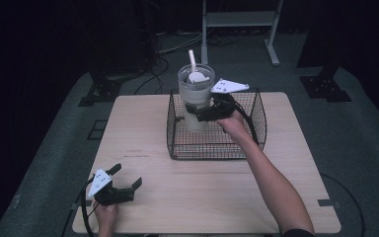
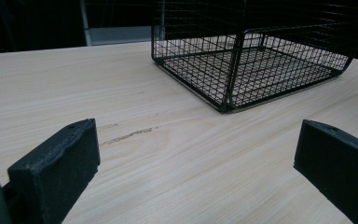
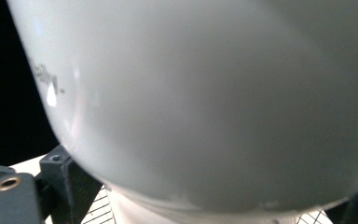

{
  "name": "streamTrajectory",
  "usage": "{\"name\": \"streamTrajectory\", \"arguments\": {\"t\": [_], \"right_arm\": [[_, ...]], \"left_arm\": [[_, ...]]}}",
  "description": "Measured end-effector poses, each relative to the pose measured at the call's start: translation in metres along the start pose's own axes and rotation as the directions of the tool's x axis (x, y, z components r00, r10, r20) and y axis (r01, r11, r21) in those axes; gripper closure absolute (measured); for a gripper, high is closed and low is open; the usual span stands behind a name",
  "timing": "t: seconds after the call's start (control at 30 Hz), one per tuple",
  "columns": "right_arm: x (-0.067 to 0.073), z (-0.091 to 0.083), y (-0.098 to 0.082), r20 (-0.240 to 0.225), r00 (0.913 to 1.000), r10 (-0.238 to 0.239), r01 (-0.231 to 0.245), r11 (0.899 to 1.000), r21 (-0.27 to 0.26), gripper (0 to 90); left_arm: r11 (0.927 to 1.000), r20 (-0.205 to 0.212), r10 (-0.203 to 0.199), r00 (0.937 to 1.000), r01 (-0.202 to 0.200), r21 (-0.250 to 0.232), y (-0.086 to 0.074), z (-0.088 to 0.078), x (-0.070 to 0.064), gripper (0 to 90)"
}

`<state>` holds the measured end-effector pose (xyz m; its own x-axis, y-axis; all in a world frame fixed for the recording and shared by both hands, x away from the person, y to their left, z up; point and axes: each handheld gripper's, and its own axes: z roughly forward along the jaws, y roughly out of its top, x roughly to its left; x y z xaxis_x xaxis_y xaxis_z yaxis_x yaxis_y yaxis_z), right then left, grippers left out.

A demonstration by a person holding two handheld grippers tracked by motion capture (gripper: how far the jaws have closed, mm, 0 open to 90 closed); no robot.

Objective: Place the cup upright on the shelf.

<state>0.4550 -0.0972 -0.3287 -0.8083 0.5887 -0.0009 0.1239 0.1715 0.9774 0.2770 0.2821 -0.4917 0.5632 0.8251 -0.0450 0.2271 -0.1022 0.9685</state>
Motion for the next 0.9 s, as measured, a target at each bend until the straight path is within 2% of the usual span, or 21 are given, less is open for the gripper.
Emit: {"name": "streamTrajectory", "arguments": {"t": [0.3, 0.67, 0.9], "right_arm": [[-0.009, 0.016, -0.006, -0.006, 0.9999, 0.011, -0.011, 1.0, 0.012, 8.7], [-0.02, 0.036, -0.026, -0.014, 0.9997, 0.022, -0.021, 0.997, 0.073, 8.7], [-0.022, 0.043, -0.031, -0.02, 0.9995, 0.026, -0.024, 0.996, 0.089, 8.7]], "left_arm": [[1.0, 0.0, -0.004, 1.0, 0.004, -0.007, 0.0, 0.0, 0.0, 0.0], [1.0, 0.001, -0.003, 1.0, 0.003, -0.005, 0.0, -0.001, 0.001, 0.0], [1.0, 0.001, -0.002, 1.0, 0.002, -0.004, 0.0, -0.001, 0.001, 0.0]]}}
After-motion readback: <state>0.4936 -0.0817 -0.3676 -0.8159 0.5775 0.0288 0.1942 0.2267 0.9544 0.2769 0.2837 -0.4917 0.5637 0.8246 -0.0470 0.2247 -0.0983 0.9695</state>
